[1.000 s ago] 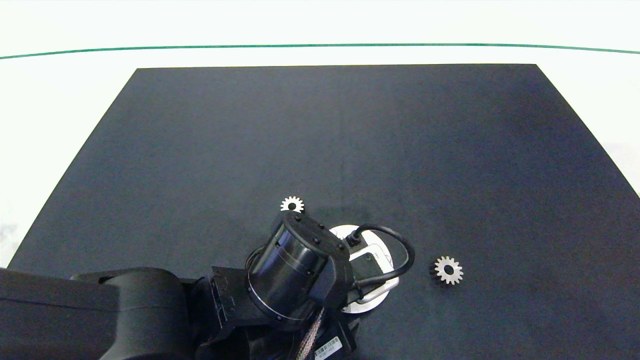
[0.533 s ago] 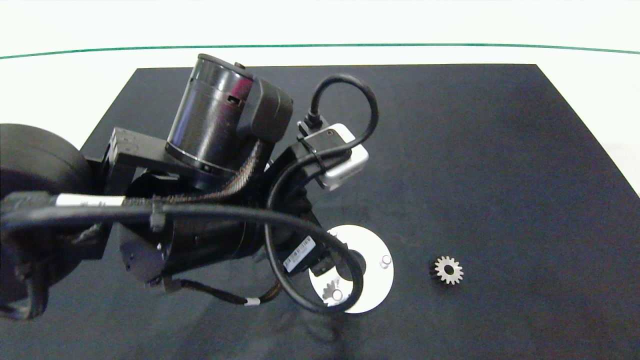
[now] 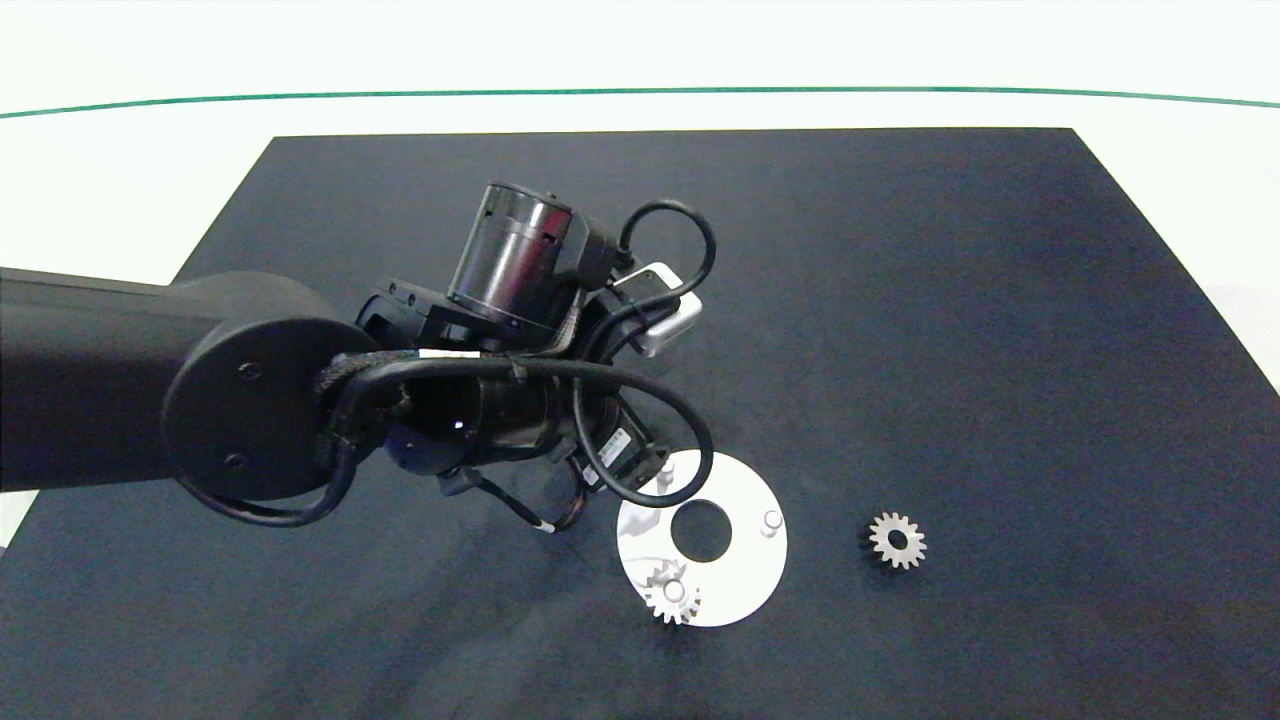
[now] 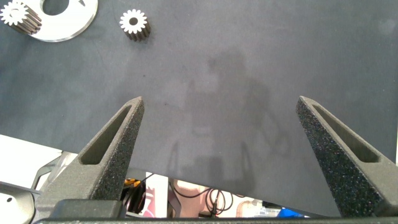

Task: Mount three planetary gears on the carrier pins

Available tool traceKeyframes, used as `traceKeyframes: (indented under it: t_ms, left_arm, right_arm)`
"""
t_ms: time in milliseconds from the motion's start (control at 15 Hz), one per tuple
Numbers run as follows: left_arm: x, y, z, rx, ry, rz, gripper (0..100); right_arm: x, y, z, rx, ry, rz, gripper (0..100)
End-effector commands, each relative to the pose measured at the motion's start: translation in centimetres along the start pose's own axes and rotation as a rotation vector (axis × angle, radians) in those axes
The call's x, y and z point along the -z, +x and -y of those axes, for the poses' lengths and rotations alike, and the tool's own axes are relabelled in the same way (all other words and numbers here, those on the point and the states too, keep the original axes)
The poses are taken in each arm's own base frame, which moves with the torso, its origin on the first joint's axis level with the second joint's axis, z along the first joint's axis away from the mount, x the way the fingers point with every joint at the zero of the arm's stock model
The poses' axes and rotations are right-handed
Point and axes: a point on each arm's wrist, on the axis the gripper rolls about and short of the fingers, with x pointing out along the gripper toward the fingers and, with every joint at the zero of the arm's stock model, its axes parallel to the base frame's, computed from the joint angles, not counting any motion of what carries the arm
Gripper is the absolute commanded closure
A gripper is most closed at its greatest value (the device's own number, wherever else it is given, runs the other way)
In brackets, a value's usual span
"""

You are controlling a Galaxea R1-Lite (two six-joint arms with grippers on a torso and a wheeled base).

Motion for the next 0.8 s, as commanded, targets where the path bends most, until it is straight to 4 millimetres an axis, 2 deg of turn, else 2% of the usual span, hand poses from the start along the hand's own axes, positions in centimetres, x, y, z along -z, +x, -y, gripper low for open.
traceKeyframes:
  t_ms: [67, 333, 600, 800]
  left_arm:
    - [0.4, 1.5, 0.4, 0.007, 0.018, -0.03, 0]
    - [0.5, 1.7, -0.3, -0.009, 0.019, -0.034, 0]
    - [-0.4, 1.2, -1.5, -0.039, 0.021, 0.0, 0]
    - [0.1, 1.6, -1.6, -0.038, 0.023, -0.022, 0]
  right_arm:
    - [0.0, 0.0, 0.0, -0.001, -0.001, 0.0, 0]
    - [0.2, 0.1, 0.0, -0.002, -0.001, -0.008, 0]
    - [0.6, 0.2, -0.1, -0.001, -0.001, -0.017, 0]
    - [0.6, 0.1, -0.1, -0.002, -0.001, -0.011, 0]
